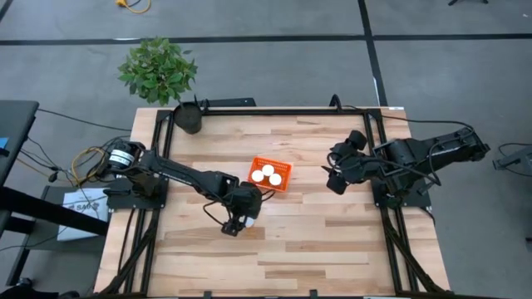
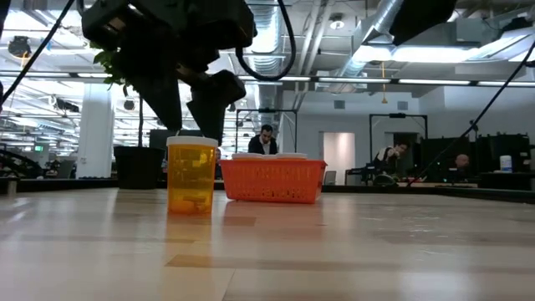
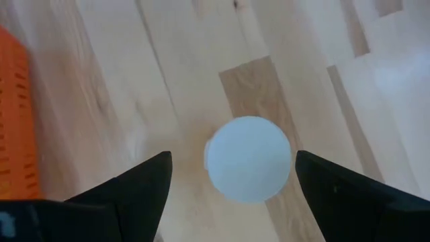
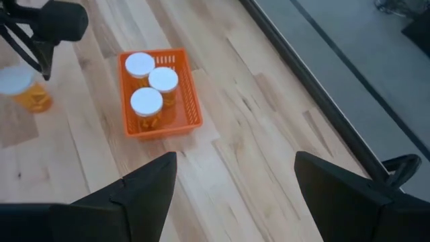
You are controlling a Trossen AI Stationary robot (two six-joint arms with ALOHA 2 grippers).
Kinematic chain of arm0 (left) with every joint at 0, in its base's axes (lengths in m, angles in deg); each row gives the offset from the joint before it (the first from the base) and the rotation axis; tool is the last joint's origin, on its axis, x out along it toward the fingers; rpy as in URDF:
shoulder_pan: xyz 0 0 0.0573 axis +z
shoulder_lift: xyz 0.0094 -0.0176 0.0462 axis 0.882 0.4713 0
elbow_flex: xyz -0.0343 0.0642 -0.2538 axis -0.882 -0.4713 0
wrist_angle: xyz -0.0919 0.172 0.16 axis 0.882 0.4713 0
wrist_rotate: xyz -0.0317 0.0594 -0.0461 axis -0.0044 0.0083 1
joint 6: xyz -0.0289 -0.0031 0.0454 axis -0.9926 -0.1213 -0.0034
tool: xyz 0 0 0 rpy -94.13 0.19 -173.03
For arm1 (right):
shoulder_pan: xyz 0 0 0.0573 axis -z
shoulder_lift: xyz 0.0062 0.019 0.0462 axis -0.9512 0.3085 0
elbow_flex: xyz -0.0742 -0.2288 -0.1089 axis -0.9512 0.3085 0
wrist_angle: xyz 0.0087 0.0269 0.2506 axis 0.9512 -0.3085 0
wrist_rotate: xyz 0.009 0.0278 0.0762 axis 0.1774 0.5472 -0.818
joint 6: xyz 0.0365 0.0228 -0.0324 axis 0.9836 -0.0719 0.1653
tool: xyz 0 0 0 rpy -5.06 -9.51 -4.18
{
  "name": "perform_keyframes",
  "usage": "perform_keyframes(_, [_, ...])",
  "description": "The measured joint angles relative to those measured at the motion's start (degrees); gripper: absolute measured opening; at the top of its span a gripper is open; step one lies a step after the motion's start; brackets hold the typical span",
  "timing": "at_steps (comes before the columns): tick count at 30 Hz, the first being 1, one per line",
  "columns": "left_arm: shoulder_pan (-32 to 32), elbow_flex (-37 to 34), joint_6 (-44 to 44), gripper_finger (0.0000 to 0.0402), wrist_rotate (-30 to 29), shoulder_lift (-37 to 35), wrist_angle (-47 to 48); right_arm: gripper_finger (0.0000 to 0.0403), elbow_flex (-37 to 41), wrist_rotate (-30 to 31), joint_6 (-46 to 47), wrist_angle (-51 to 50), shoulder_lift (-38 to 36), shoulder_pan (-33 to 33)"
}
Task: Pick and place pill bottles into a basket
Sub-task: Put the orange pill bottle into the orange basket
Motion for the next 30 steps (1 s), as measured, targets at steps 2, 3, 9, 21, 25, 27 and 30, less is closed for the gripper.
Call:
perform_keyframes(2, [-0.2, 0.0, 0.0, 0.0306, -0.3, 0.0, 0.3, 0.0297, 0.0, 0.1, 0.2, -0.2, 0.0, 0.0])
perform_keyframes(3, [-0.4, 0.1, 0.1, 0.0306, -0.4, 0.5, 0.1, 0.0297, 0.0, 0.0, 0.2, -0.2, 0.0, 0.0])
perform_keyframes(9, [-1.1, 0.2, 0.8, 0.0306, -0.1, 2.2, -0.2, 0.0297, 0.0, 0.1, 0.2, -0.2, 0.0, 0.0])
perform_keyframes(21, [-1.1, 0.3, 4.0, 0.0306, 0.1, 3.7, -1.8, 0.0297, 0.0, 0.3, 0.2, 0.0, 0.0, 0.0])
perform_keyframes(25, [-1.0, 0.2, 4.3, 0.0306, 0.0, 3.7, -1.6, 0.0297, 0.0, 0.3, 0.2, 0.0, 0.0, 0.0])
perform_keyframes(27, [-1.0, 0.2, 4.6, 0.0306, 0.0, 3.7, -1.6, 0.0297, 0.0, 0.4, 0.2, 0.0, 0.0, 0.0])
perform_keyframes(30, [-1.0, 0.2, 4.7, 0.0303, -0.3, 3.7, -1.6, 0.0297, 0.0, 0.4, 0.2, 0.0, 0.0, 0.0])
